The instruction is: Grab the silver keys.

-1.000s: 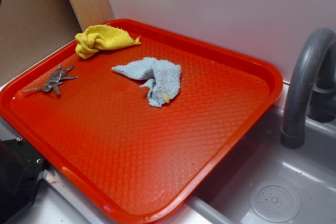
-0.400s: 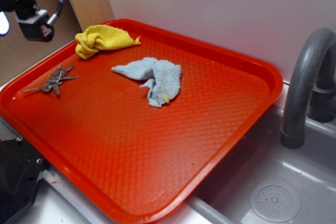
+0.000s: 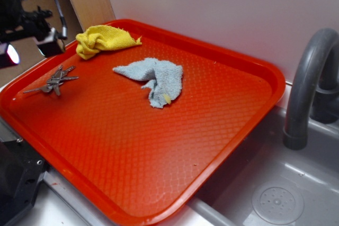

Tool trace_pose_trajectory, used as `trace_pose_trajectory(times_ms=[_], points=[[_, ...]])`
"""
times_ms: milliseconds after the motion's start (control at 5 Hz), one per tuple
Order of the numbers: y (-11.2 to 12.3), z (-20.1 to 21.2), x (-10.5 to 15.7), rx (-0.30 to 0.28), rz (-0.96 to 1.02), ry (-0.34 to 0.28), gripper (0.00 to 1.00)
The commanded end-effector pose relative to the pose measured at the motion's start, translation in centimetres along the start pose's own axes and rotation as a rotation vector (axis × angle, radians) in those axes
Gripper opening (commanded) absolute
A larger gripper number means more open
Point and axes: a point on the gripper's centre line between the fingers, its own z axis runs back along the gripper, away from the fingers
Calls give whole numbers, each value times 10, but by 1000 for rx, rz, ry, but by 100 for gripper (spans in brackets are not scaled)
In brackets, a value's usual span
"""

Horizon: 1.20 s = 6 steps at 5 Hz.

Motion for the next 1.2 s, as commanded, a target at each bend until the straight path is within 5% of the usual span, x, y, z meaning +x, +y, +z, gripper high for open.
trace_pose_trajectory(times_ms=[0,200,400,1000], points=[[-14,-40,11,69,-63,-50,100],[-20,-53,14,150,-121,-49,100],[-20,-56,10,153,-169,-16,0],[-25,-48,14,190,-317,5,0]])
